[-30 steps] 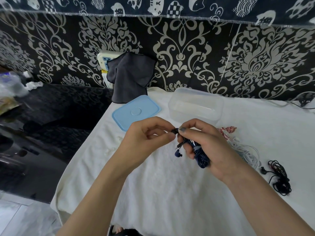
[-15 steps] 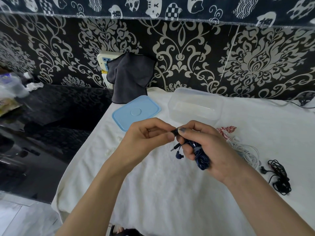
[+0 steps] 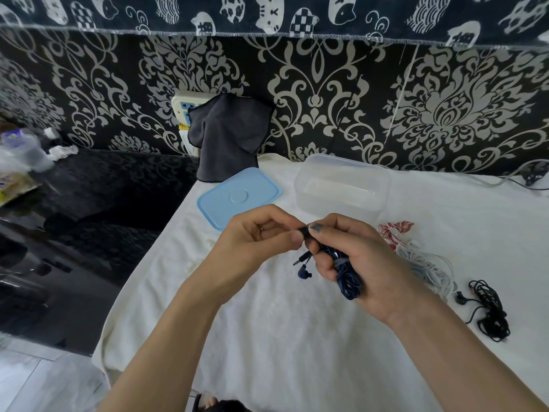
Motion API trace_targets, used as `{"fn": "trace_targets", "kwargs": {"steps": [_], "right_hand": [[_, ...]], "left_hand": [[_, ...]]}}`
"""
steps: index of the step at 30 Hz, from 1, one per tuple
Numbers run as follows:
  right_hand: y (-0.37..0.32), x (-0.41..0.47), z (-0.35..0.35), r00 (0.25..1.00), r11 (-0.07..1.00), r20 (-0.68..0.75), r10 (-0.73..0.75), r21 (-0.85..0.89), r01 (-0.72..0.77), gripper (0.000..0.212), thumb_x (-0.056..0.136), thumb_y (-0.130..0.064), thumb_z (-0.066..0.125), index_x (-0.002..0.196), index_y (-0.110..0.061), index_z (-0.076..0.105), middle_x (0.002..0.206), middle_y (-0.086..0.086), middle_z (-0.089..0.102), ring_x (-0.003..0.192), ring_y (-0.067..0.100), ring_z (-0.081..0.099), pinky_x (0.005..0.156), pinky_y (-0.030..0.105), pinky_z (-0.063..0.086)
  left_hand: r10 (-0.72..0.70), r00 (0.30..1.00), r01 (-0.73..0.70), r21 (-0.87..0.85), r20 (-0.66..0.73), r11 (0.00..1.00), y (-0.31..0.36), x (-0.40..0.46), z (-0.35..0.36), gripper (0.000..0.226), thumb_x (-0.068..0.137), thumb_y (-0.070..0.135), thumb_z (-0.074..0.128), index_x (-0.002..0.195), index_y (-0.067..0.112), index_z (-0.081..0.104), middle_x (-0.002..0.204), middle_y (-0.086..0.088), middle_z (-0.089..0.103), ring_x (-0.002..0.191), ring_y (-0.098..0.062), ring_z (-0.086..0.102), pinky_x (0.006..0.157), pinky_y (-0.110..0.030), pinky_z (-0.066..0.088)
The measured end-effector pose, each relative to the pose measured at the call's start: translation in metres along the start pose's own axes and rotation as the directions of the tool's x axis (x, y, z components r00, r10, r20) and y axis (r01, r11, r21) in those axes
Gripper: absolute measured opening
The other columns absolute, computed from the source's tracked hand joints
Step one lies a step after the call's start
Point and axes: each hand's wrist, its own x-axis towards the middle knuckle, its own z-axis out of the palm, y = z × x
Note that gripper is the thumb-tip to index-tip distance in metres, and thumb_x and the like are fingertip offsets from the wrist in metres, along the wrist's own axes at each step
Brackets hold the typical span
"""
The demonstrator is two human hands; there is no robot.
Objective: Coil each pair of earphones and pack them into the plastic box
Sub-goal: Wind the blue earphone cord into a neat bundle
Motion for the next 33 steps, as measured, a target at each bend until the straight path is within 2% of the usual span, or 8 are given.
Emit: {"fn": "trace_targets", "kwargs": {"steps": [3, 6, 10, 17, 23, 28, 31, 33], "right_hand": [[0.003, 0.001, 0.003, 0.999, 1.000, -0.027, -0.023, 0.004, 0.023, 0.014, 0.096, -0.005, 0.058, 0.082, -0.001, 0.059, 0.069, 0.009, 0.060, 0.051, 0.015, 0.046, 0.043, 0.021, 0.039], [0.005, 0.001, 0.004, 0.998, 0.999, -0.054, -0.039, 0.024, 0.041, 0.015, 0.096, -0.004, 0.058, 0.082, -0.001, 0.061, 0.070, 0.011, 0.061, 0.051, 0.015, 0.048, 0.044, 0.022, 0.041], [0.005, 0.003, 0.003, 0.998, 0.998, -0.069, -0.017, 0.053, 0.020, 0.016, 0.097, -0.005, 0.057, 0.082, -0.002, 0.063, 0.072, 0.012, 0.061, 0.052, 0.015, 0.049, 0.045, 0.022, 0.041], [0.008, 0.003, 0.006, 0.995, 0.998, -0.096, -0.012, 0.054, 0.018, 0.022, 0.096, -0.004, 0.058, 0.074, -0.004, 0.064, 0.072, 0.013, 0.062, 0.053, 0.015, 0.049, 0.045, 0.023, 0.042], [0.008, 0.006, 0.007, 0.990, 0.992, -0.128, 0.059, 0.121, -0.043, 0.018, 0.095, -0.008, 0.061, 0.078, -0.005, 0.065, 0.073, 0.012, 0.063, 0.051, 0.013, 0.048, 0.044, 0.021, 0.042], [0.006, 0.008, 0.003, 0.985, 0.960, -0.111, 0.132, 0.262, -0.099, 0.009, 0.097, -0.010, 0.058, 0.092, -0.004, 0.063, 0.074, 0.007, 0.067, 0.051, 0.008, 0.050, 0.044, 0.017, 0.042], [0.005, 0.008, 0.001, 0.987, 0.954, -0.100, 0.130, 0.283, -0.097, 0.009, 0.096, -0.009, 0.058, 0.090, -0.005, 0.062, 0.076, 0.008, 0.066, 0.051, 0.009, 0.049, 0.044, 0.018, 0.042], [0.005, 0.009, 0.001, 0.988, 0.952, -0.095, 0.124, 0.291, -0.092, 0.008, 0.096, -0.009, 0.058, 0.090, -0.006, 0.063, 0.077, 0.008, 0.066, 0.051, 0.009, 0.050, 0.044, 0.018, 0.042]], "left_hand": [[0.016, 0.999, -0.015, 0.031, -0.035, 0.999, 0.002, 0.000, 0.003, 0.012, 0.088, 0.007, 0.068, 0.094, -0.003, 0.065, 0.085, -0.017, 0.075, 0.086, -0.027, 0.072, 0.087, -0.035, 0.056], [0.027, 0.998, -0.023, 0.063, -0.058, 0.998, 0.001, 0.002, 0.005, 0.002, 0.093, -0.001, 0.066, 0.093, -0.002, 0.065, 0.087, -0.022, 0.073, 0.087, -0.029, 0.071, 0.090, -0.043, 0.057], [0.022, 0.996, -0.016, 0.075, -0.085, 0.997, 0.001, 0.003, 0.005, 0.014, 0.094, 0.012, 0.062, 0.094, -0.001, 0.067, 0.087, -0.018, 0.073, 0.089, -0.036, 0.067, 0.094, -0.051, 0.055], [0.058, 0.991, -0.030, 0.214, -0.124, 0.976, -0.005, 0.003, 0.006, 0.007, 0.097, 0.008, 0.065, 0.094, 0.005, 0.071, 0.086, -0.016, 0.076, 0.090, -0.039, 0.070, 0.090, -0.045, 0.059], [0.061, 0.989, -0.027, 0.238, -0.138, 0.971, -0.004, 0.002, 0.005, 0.019, 0.104, 0.010, 0.053, 0.100, 0.006, 0.072, 0.091, -0.011, 0.077, 0.090, -0.030, 0.072, 0.087, -0.034, 0.059], [-0.152, 0.985, 0.165, 0.188, -0.082, 0.968, -0.009, 0.001, 0.003, 0.031, 0.096, 0.025, 0.044, 0.111, 0.012, 0.067, 0.104, -0.010, 0.074, 0.094, -0.024, 0.071, 0.095, -0.041, 0.056], [-0.326, 0.943, 0.296, 0.281, 0.067, 0.913, -0.013, -0.003, 0.006, 0.027, 0.090, 0.026, 0.054, 0.112, 0.019, 0.066, 0.110, 0.000, 0.073, 0.107, -0.018, 0.070, 0.106, -0.046, 0.050], [-0.342, 0.930, 0.282, 0.331, 0.138, 0.900, -0.014, -0.004, 0.009, 0.023, 0.090, 0.020, 0.065, 0.113, 0.017, 0.065, 0.106, 0.004, 0.072, 0.110, -0.018, 0.069, 0.107, -0.048, 0.049]]}}
